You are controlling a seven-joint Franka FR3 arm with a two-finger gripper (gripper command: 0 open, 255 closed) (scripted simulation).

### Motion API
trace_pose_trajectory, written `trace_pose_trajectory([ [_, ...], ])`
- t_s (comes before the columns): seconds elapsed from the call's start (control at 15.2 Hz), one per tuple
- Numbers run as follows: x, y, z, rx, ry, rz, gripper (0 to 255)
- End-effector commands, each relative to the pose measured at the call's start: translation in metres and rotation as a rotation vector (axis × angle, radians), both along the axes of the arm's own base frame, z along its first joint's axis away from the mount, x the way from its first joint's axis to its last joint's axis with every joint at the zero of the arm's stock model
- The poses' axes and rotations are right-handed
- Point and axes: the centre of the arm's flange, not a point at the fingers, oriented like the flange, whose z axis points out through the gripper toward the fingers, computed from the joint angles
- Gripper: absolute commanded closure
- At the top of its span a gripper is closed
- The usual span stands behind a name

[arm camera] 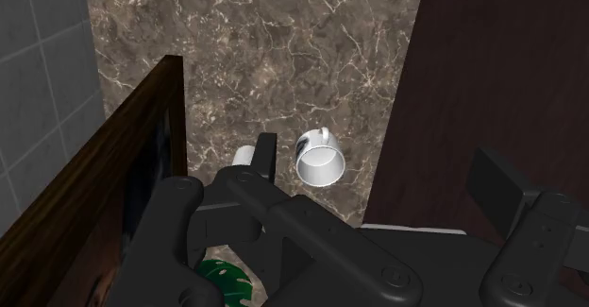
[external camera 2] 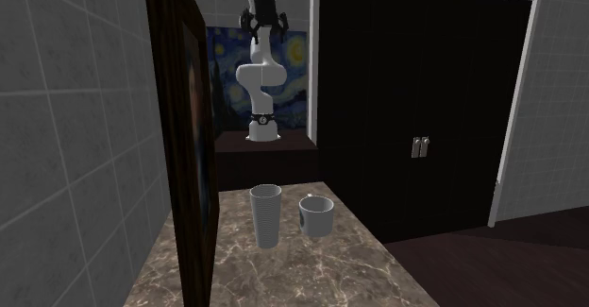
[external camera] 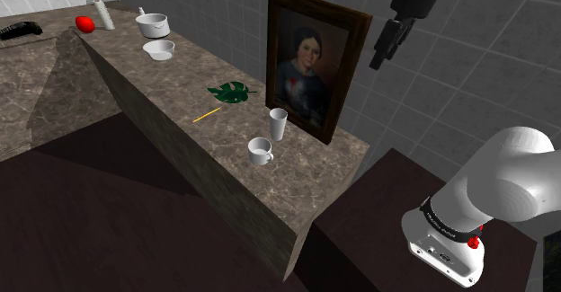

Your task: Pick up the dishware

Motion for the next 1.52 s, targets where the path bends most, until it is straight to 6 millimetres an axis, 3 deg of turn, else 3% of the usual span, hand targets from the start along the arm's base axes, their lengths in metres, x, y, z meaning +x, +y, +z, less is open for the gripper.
trace_pose_trajectory([
  [0.0, 0.0, 0.0, 0.0, 0.0, 0.0, 0.0, 0],
  [1.45, 0.229, -0.038, -0.199, -0.03, 0.132, 0.156, 0],
])
